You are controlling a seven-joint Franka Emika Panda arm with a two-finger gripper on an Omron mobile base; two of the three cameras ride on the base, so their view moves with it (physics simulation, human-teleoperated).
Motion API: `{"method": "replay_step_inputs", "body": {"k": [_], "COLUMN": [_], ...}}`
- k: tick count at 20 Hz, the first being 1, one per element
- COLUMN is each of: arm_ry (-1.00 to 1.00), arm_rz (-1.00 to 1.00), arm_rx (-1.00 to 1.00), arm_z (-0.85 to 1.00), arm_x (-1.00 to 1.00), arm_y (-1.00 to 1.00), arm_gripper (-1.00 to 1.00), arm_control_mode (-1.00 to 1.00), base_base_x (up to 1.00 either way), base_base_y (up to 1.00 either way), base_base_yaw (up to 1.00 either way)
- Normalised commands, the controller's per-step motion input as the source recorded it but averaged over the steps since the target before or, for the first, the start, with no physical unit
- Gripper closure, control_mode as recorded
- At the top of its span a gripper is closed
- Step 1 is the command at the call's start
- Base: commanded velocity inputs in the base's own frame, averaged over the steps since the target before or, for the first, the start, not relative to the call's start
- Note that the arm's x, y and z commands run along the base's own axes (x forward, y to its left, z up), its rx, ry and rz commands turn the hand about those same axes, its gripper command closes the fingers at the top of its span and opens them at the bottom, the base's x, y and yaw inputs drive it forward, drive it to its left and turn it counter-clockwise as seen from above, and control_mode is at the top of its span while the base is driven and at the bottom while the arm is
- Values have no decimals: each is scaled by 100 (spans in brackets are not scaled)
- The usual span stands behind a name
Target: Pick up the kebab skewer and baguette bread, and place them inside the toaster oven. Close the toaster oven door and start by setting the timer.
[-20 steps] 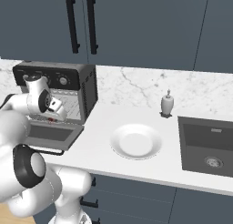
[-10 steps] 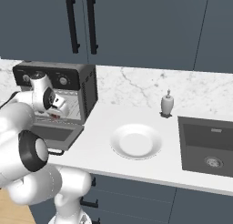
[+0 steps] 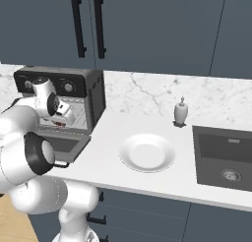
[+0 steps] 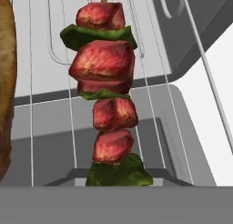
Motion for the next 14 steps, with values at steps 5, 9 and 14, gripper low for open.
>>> {"method": "replay_step_inputs", "body": {"k": [5, 9, 14], "arm_ry": [-4, -1, 0], "arm_rz": [0, 0, 0], "arm_rx": [-2, 0, 0], "arm_z": [0, 5, 24], "arm_x": [0, -14, -58], "arm_y": [0, 0, 0], "arm_gripper": [-100, -100, -100], "arm_control_mode": [-100, -100, -100], "base_base_x": [0, 0, 0], "base_base_y": [0, 0, 0], "base_base_yaw": [0, 0, 0]}}
